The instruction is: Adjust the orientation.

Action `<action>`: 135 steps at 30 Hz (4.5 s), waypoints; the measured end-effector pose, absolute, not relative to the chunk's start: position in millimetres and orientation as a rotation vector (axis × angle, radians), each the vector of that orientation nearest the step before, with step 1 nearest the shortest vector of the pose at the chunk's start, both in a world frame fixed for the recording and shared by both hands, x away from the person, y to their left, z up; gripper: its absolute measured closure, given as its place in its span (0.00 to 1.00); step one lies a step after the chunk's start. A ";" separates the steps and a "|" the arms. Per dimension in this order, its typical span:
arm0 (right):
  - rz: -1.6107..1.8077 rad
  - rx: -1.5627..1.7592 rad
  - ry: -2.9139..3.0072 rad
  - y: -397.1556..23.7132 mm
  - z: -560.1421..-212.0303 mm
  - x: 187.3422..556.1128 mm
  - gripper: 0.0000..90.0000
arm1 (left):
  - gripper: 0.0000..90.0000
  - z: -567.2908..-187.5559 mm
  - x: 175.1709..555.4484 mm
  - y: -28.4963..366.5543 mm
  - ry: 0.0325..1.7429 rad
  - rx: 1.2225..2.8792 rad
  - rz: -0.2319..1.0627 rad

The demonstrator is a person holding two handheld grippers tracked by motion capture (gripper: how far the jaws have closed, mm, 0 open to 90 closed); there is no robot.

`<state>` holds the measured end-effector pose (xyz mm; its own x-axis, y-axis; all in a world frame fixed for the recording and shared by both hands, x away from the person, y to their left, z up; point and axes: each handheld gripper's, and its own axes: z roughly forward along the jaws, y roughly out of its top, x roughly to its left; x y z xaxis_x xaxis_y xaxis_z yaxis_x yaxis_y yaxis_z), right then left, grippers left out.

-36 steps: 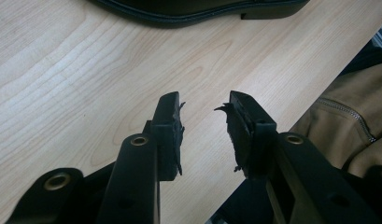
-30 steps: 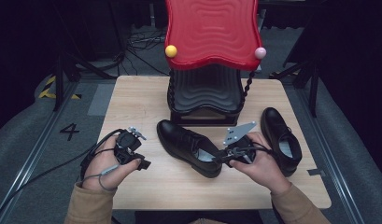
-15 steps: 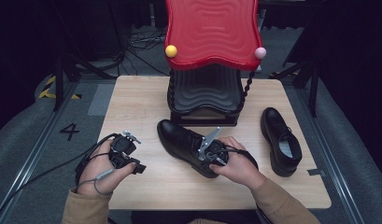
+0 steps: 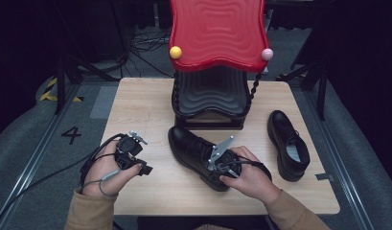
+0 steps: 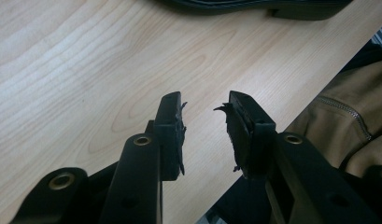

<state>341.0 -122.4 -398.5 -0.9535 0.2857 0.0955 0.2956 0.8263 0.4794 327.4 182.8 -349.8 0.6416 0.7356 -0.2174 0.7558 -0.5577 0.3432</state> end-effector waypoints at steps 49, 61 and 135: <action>-0.801 -0.910 -2.831 -216.1 -368.0 314.9 0.78 | 0.72 -344.2 361.4 150.7 1.043 2.486 -0.100; -0.939 -1.402 -2.800 -289.4 -346.4 331.3 0.72 | 0.70 -345.8 365.2 148.4 1.055 2.482 -0.109; -0.767 -1.057 -3.035 -265.2 -361.9 317.2 0.95 | 0.69 -346.8 374.3 140.1 1.017 2.499 -0.121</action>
<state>317.2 -265.2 -361.9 -0.7834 0.6216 -0.0008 0.5466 0.6895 0.4752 374.3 140.1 -346.8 0.7260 0.6445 -0.2399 0.6828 -0.6341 0.3629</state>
